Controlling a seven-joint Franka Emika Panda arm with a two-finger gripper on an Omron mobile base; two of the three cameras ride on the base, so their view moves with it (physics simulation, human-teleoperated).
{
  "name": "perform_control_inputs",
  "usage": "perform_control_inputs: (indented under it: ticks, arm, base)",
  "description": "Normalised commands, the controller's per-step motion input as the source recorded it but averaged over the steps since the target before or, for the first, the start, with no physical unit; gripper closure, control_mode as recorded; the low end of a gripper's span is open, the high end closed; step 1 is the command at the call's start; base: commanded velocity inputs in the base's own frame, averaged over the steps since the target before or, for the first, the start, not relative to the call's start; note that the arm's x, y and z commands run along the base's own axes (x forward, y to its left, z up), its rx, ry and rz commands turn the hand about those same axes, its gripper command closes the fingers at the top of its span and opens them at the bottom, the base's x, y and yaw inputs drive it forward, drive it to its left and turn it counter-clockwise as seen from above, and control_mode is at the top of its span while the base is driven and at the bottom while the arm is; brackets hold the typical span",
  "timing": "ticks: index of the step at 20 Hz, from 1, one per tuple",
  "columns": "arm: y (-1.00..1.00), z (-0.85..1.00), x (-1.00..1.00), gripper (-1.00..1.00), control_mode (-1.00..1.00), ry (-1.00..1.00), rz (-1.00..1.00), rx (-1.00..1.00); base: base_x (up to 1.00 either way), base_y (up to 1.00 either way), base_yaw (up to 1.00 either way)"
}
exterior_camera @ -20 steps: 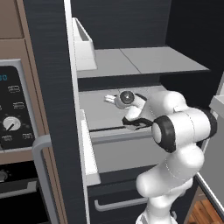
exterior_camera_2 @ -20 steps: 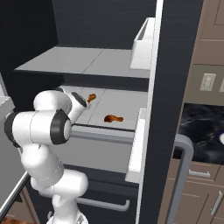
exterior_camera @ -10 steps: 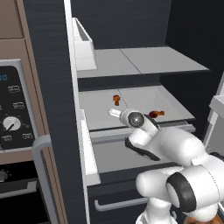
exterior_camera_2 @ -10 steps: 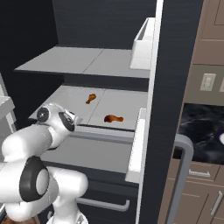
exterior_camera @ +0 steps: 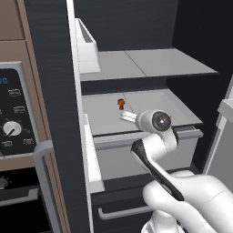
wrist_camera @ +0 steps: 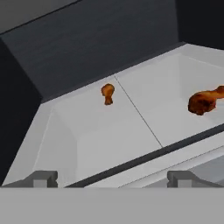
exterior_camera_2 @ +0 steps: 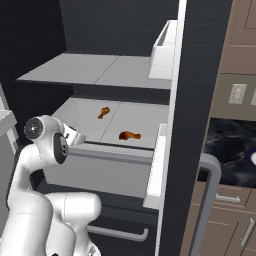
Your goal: Place the chicken drumstick on the counter behind the older chicken drumstick on the same shelf of the fridge to maintain FIFO order. Close the fridge door when finished.
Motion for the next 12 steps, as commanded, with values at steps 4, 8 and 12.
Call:
perform_control_inputs:
  ticks: [4, 8, 12]
  arm:
    - [0.00, 0.64, -0.85, -1.00, -1.00, 0.14, 0.00, 0.00]
    - [-0.04, 0.26, -0.99, -1.00, -1.00, 0.04, 0.00, 0.00]
    - [-0.24, 0.14, -1.00, -1.00, -1.00, 0.01, 0.00, 0.00]
  base:
    - [0.00, 0.00, 0.00]
    - [0.00, 0.00, 0.00]
    - [0.00, 0.00, 0.00]
